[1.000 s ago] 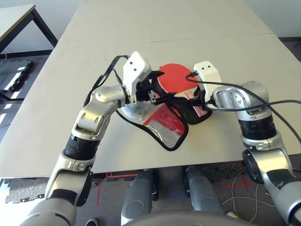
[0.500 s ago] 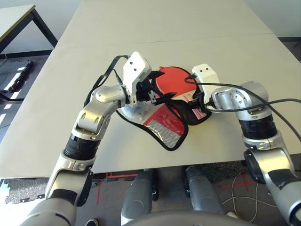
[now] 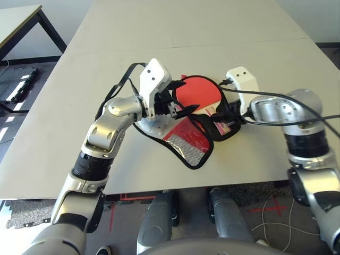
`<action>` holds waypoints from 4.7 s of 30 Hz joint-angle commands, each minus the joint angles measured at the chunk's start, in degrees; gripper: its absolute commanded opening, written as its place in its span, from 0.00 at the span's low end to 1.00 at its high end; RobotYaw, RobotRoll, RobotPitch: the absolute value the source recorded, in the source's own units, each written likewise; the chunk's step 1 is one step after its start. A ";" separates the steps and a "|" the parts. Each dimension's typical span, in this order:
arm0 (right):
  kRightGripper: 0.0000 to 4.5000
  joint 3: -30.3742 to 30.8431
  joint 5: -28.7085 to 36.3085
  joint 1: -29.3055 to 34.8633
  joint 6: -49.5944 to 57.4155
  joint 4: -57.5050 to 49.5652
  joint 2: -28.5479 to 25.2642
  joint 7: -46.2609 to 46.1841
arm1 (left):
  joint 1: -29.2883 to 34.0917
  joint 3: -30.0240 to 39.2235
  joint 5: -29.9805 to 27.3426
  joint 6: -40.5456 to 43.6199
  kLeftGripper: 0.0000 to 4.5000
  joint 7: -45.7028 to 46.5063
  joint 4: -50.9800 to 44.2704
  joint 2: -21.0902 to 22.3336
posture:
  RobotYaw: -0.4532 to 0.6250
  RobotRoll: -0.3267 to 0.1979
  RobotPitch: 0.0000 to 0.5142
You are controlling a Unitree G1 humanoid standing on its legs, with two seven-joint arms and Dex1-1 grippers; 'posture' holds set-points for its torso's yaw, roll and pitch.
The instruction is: Store the ping-pong paddle in its case and zip it.
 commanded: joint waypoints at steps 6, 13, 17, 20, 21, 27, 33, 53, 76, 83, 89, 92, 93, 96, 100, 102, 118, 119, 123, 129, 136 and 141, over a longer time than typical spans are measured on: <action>1.00 2.56 -5.45 8.43 -28.16 -1.35 -11.50 16.73 | 1.04 1.58 -1.42 2.66 1.00 -2.46 -3.47 4.82 | 0.41 0.62 0.33; 1.00 0.63 -10.77 11.46 -47.54 6.98 -13.72 26.85 | 4.76 7.98 -6.00 8.34 1.00 -8.33 -9.19 17.28 | 0.44 0.62 0.34; 1.00 0.14 -11.35 12.69 -51.58 8.20 -14.21 31.39 | 8.48 12.12 -9.45 12.41 1.00 -11.81 -12.27 25.20 | 0.46 0.62 0.35; 1.00 -0.61 -11.40 12.88 -54.45 9.88 -13.42 34.04 | 14.65 17.34 -11.68 15.18 1.00 -15.67 -13.96 32.39 | 0.48 0.62 0.36; 1.00 -0.62 -11.52 12.69 -54.82 10.47 -13.14 34.64 | 16.51 18.70 -11.92 15.35 1.00 -16.19 -13.99 33.91 | 0.49 0.62 0.37; 1.00 -2.85 -9.96 12.15 -56.84 11.92 -10.37 36.58 | 24.11 21.38 -10.99 14.79 1.00 -16.13 -14.31 37.10 | 0.51 0.62 0.38; 1.00 -5.47 -6.95 12.23 -54.60 10.55 -9.28 38.77 | 27.41 18.98 -11.01 16.22 1.00 -14.41 -17.23 37.10 | 0.52 0.62 0.39; 1.00 -15.15 -0.75 12.94 -52.43 16.29 -8.09 39.67 | -9.93 -5.64 -5.47 8.45 1.00 -11.04 -6.10 10.61 | 0.42 0.62 0.37; 1.00 -16.78 2.37 12.54 -32.19 26.37 -13.08 40.52 | -12.35 -8.15 0.56 2.05 1.00 -10.28 1.27 0.05 | 0.39 0.62 0.38; 1.00 -15.25 0.99 13.33 -30.71 25.31 -7.89 36.10 | -10.94 -7.85 0.17 4.88 1.00 -9.99 -1.77 1.48 | 0.41 0.62 0.39; 1.00 -13.81 -0.48 11.86 -29.03 28.06 -3.76 31.00 | -11.29 -7.96 0.16 5.68 1.00 -9.82 -2.14 1.71 | 0.43 0.62 0.36; 1.00 -12.85 -0.57 11.35 -27.75 28.27 -1.88 30.10 | -11.82 -7.89 0.22 5.64 1.00 -9.76 -1.82 1.78 | 0.43 0.62 0.36; 1.00 -12.49 -0.54 11.30 -27.47 28.18 -1.31 29.97 | -11.88 -7.85 0.22 5.63 1.00 -9.75 -1.77 1.82 | 0.43 0.62 0.35; 1.00 -11.70 -0.21 11.34 -26.48 27.53 0.11 29.65 | -11.64 -7.79 0.20 5.63 1.00 -9.77 -1.92 2.08 | 0.44 0.62 0.35; 1.00 -11.01 -0.04 11.54 -24.47 26.93 2.36 28.31 | -11.27 -7.81 0.04 5.83 1.00 -9.81 -2.20 2.40 | 0.44 0.62 0.35; 1.00 -11.16 -0.08 11.58 -23.99 26.91 3.16 27.64 | -11.24 -7.81 -0.05 5.92 1.00 -9.81 -2.27 2.40 | 0.44 0.62 0.35; 0.54 -12.95 0.08 11.89 -19.26 28.81 6.26 23.70 | -13.12 -8.58 0.58 5.35 1.00 -11.87 0.72 2.93 | 0.43 0.62 0.37; 0.46 -12.76 -0.09 12.08 -19.04 28.91 6.12 23.61 | -13.52 -8.53 0.85 4.98 1.00 -12.11 1.37 3.04 | 0.43 0.62 0.37; 0.19 -12.90 -0.10 12.58 -17.42 28.80 5.83 22.85 | -13.84 -8.36 1.14 4.40 1.00 -12.19 2.24 3.10 | 0.43 0.62 0.36; 0.01 -17.40 1.45 13.54 -11.99 29.74 6.36 19.77 | -12.80 -8.15 1.23 4.40 1.00 -11.73 2.58 2.48 | 0.42 0.62 0.37; 0.01 -20.86 4.28 18.32 -6.44 23.27 5.17 18.36 | -12.40 -7.49 1.63 3.75 1.00 -11.31 3.00 2.69 | 0.43 0.62 0.37; 0.01 -20.27 5.89 22.02 -5.16 17.07 2.35 18.74 | -11.87 -7.31 1.83 3.03 1.00 -11.17 3.30 2.87 | 0.42 0.62 0.37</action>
